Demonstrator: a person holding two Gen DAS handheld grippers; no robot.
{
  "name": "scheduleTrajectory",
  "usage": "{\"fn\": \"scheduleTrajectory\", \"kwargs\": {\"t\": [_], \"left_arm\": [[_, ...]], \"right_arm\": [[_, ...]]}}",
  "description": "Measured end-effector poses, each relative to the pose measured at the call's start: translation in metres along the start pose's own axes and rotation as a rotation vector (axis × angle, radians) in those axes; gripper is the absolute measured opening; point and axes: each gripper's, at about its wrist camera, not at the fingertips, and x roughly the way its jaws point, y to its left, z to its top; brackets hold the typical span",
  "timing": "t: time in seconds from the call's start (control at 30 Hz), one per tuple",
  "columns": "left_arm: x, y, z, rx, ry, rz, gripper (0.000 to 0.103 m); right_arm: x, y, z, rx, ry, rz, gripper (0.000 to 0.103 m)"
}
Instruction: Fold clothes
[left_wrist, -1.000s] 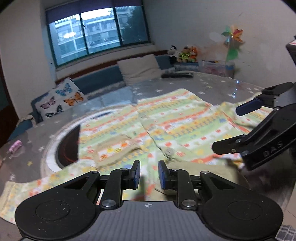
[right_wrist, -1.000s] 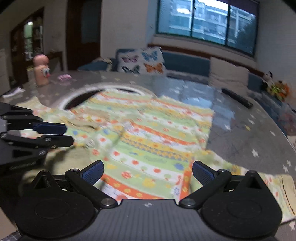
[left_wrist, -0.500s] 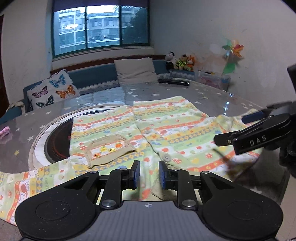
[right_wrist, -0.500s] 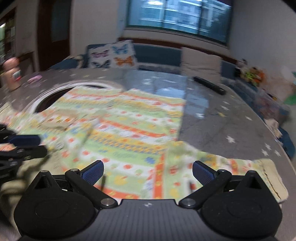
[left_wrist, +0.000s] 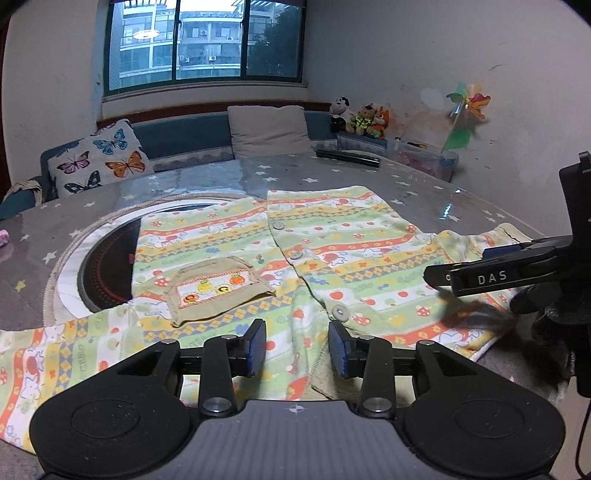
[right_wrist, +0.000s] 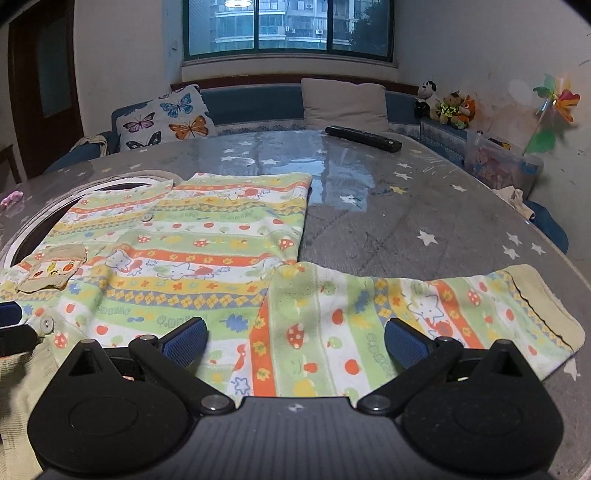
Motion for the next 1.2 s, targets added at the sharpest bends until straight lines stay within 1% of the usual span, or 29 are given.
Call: {"fn": "scheduleTrajectory", "kwargs": {"t": [0.03, 0.13, 0.3, 0.5, 0.53, 0.63, 0.67, 0.8, 0.9, 0.97, 1.1, 1.2], "left_arm": [[0.0003, 0.0002, -0.0001, -0.005, 0.003, -0.005, 0.046], [0.0017, 0.0022, -0.0008, -0.016, 0.009, -0.013, 0.048], [0.0047, 0.0048, -0.0010, -0.028, 0.018, -0.017, 0.054], [0.0050, 0.0015, -0.0020, -0.014, 0.020, -0.015, 0.067], [0.0055, 0.0010, -0.0021, -0.012, 0.021, -0.012, 0.071], [0.0063, 0.0001, -0.0023, -0.009, 0.023, -0.002, 0.075], [0.0063, 0.0005, -0.0023, -0.010, 0.025, 0.001, 0.078], [0.0069, -0.0003, -0.0028, -0.005, 0.031, 0.014, 0.085], [0.0072, -0.0017, -0.0037, 0.003, 0.038, 0.031, 0.091], [0.0079, -0.0024, -0.0041, 0.004, 0.046, 0.042, 0.098], [0.0082, -0.0012, -0.0048, -0.006, 0.056, 0.063, 0.103], [0.0083, -0.0019, -0.0053, -0.006, 0.063, 0.088, 0.103]], "right_arm": [[-0.0001, 0.0004, 0.0000, 0.000, -0.001, 0.000, 0.103], [-0.0002, 0.0009, 0.0001, -0.001, -0.002, -0.002, 0.103], [0.0002, 0.0019, -0.0005, -0.001, -0.004, -0.006, 0.103], [0.0008, 0.0017, -0.0010, 0.001, -0.009, -0.005, 0.103], [0.0008, 0.0017, -0.0011, 0.001, -0.010, -0.005, 0.103], [0.0008, 0.0015, -0.0012, 0.001, -0.011, -0.005, 0.103], [0.0007, 0.0015, -0.0014, 0.002, -0.011, -0.004, 0.103], [0.0004, 0.0015, -0.0016, 0.002, -0.011, -0.004, 0.103], [0.0000, 0.0012, -0.0014, 0.001, -0.010, -0.002, 0.103], [-0.0004, 0.0008, -0.0014, 0.000, -0.009, 0.001, 0.103], [-0.0007, 0.0005, -0.0014, -0.004, -0.008, 0.005, 0.103], [-0.0011, 0.0002, -0.0011, -0.008, -0.004, 0.009, 0.103]]}}
